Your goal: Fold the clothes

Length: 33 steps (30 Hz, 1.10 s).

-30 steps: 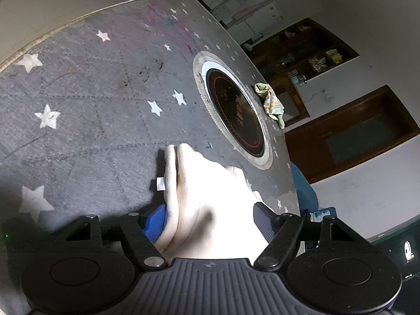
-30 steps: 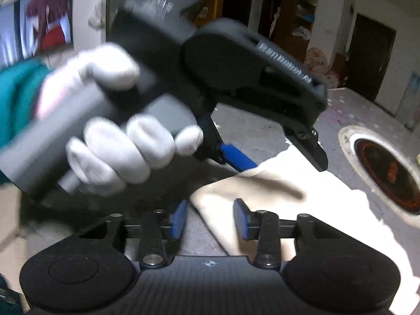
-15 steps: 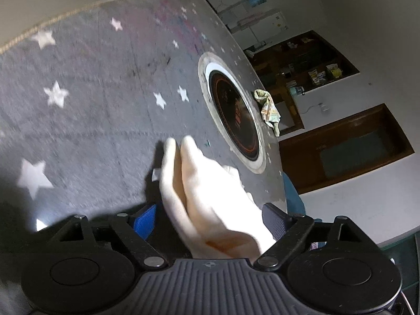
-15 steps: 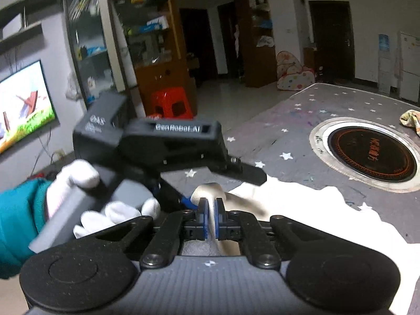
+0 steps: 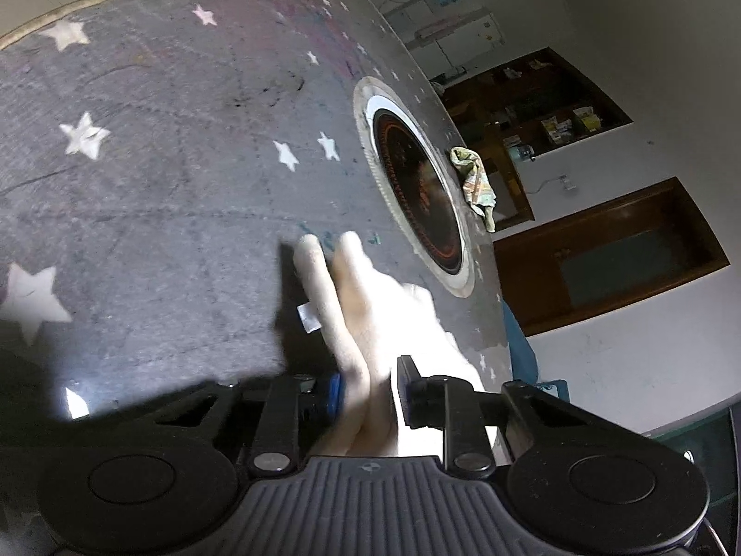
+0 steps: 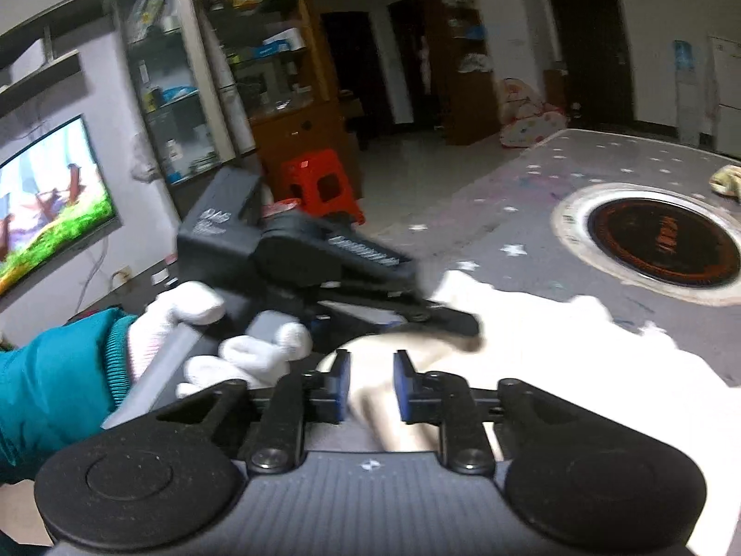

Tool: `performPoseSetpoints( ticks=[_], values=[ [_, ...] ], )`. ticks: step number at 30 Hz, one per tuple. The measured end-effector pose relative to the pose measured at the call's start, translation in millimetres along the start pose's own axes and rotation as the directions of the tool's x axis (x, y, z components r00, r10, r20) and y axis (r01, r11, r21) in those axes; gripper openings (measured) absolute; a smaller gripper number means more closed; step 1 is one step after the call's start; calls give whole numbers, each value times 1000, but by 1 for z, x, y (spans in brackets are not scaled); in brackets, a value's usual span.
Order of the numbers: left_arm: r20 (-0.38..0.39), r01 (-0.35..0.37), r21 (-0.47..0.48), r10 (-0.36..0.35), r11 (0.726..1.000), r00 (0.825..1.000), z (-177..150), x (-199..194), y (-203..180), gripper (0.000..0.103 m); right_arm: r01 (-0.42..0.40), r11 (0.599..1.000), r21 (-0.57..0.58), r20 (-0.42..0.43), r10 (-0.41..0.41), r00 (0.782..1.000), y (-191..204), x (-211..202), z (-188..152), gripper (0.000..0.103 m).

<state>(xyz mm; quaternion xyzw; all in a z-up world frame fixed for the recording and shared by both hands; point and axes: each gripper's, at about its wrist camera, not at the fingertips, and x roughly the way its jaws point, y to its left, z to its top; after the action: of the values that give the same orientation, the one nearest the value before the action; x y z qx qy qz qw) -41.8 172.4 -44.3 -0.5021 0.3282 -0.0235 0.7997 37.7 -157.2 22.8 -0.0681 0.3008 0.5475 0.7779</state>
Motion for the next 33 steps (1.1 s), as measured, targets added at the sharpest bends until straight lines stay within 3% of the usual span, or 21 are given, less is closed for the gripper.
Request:
performPoseSetpoints(
  ticks=[2,5,9,13,17,23,28,33],
  values=[
    [6,-1,7,1,1000,1000,-1,-1,1,25,50,998,38,7,-51,999,-14,-9,-3,38],
    [10,-2,23,1,1000,1000,-2,-2,0,25,169,979,113,8,-171,985,-43,-24,-12,42],
    [18,-12,50,11,999,1000,-4,-2,-2,25,334,917,217,-13,-340,940,-84,-40,-26,47],
    [31,-45,119,41,992,999,-7,-1,-11,25,415,855,312,-51,-421,905,-123,-50,-39,47],
    [37,-60,157,55,986,998,-9,-1,-17,25,421,830,365,-72,-426,902,-143,-48,-47,48],
    [41,-82,189,76,979,996,-10,1,-21,26,407,830,380,-59,-418,907,-149,-36,-48,47],
    [53,-105,244,95,964,994,-13,2,-29,25,373,839,397,-46,-387,921,-143,-34,-46,20],
    [74,-116,291,99,950,992,-15,-1,-39,20,344,828,442,-9,-379,925,-142,-43,-47,15]
  ],
)
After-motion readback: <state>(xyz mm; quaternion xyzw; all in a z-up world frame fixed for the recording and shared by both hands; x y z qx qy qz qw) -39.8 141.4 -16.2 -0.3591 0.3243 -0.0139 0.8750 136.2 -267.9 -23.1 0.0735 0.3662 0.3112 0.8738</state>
